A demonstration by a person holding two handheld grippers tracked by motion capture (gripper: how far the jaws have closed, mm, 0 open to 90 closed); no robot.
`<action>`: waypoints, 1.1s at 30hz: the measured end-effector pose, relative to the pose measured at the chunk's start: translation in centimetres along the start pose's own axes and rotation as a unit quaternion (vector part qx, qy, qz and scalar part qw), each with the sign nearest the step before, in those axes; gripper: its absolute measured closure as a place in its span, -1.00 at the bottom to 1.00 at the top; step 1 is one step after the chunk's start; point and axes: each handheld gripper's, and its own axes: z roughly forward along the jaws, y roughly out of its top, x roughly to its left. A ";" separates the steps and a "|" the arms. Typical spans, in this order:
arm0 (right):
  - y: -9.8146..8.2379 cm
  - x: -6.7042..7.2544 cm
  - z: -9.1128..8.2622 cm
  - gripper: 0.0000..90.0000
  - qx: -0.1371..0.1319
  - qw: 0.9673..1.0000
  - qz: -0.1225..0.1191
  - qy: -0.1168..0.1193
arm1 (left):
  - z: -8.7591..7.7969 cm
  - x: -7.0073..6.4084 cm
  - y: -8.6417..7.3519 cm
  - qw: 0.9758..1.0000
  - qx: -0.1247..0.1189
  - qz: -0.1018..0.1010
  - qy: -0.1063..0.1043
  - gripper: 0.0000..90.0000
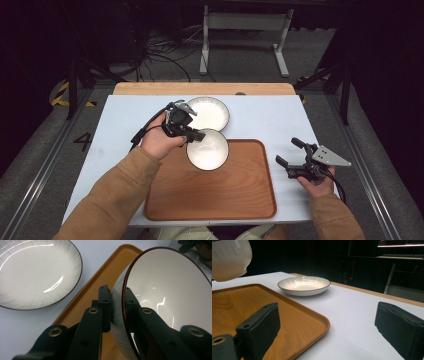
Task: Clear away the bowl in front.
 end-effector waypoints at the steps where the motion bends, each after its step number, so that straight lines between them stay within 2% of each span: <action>1: 0.0 0.0 0.0 -0.85 0.000 1.000 0.000 0.000 | 0.2 -0.1 -0.1 1.000 0.006 0.004 -0.003 0.81; 8: 0.0 0.0 0.0 -0.86 0.000 1.000 0.000 0.001 | 0.9 -0.3 -0.3 1.000 0.019 0.009 -0.012 0.81; 15: 0.0 0.0 0.0 -0.86 0.000 1.000 0.000 0.001 | 2.4 -0.5 -0.7 0.999 0.044 0.015 -0.018 0.81; 31: 0.0 0.0 0.0 -0.86 -0.001 1.000 -0.001 0.001 | 4.4 -0.5 -1.5 0.997 0.076 0.026 -0.023 0.80; 33: 0.0 0.0 0.0 -0.86 0.000 1.000 0.000 0.001 | 4.7 -0.4 -1.6 0.996 0.078 0.026 -0.028 0.80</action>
